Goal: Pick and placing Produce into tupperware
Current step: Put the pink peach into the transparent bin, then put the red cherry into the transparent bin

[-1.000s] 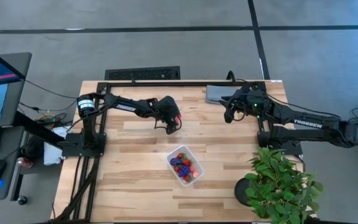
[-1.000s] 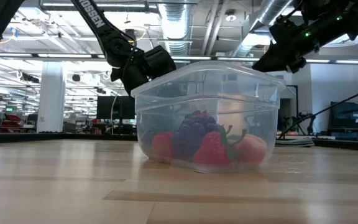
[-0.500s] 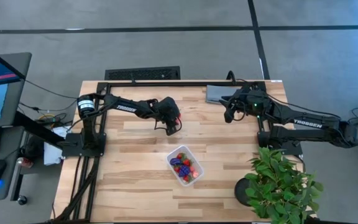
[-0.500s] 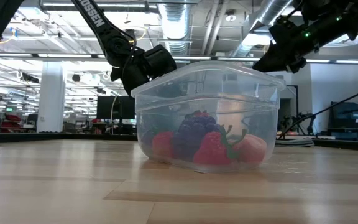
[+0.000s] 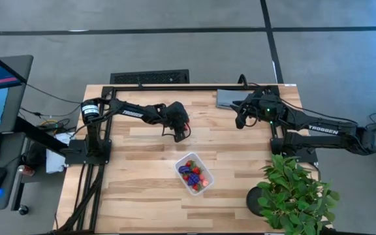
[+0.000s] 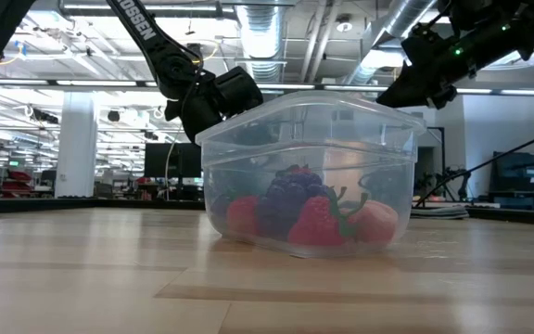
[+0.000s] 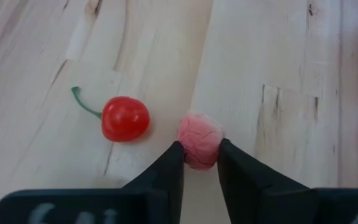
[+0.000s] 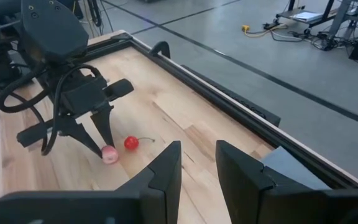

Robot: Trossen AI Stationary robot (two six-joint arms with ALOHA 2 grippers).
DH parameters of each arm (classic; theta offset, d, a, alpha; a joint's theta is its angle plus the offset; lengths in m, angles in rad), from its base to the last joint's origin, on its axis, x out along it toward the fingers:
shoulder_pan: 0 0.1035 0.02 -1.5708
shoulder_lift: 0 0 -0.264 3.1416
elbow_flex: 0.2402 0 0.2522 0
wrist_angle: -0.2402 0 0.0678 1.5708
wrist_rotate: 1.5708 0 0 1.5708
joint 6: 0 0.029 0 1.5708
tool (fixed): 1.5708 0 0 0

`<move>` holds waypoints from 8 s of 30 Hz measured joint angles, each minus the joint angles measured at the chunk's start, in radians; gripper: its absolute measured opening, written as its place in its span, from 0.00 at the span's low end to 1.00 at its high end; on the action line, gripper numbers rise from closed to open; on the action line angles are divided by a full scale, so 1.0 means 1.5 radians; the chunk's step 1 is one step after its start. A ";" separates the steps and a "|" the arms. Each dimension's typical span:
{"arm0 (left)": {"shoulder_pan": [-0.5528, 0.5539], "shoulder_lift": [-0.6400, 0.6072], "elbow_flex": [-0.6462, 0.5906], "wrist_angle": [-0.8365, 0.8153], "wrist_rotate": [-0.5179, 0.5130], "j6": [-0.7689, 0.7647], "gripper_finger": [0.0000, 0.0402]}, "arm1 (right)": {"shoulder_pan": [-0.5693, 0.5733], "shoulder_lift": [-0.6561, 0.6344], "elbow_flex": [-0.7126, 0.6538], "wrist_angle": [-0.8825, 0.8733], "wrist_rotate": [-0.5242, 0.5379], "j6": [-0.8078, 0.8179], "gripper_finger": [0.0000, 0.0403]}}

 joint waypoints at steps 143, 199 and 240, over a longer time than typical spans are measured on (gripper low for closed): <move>0.048 -0.075 0.027 -0.084 -0.060 -0.364 0.38 | -0.004 0.002 0.000 -0.059 -0.035 -0.016 0.30; 0.025 0.141 0.277 -0.270 -0.047 -0.353 0.57 | 0.091 0.005 0.000 -0.085 -0.021 0.025 0.30; 0.026 0.142 0.281 -0.279 -0.088 -0.330 0.43 | 0.083 0.005 -0.001 -0.082 -0.017 0.011 0.30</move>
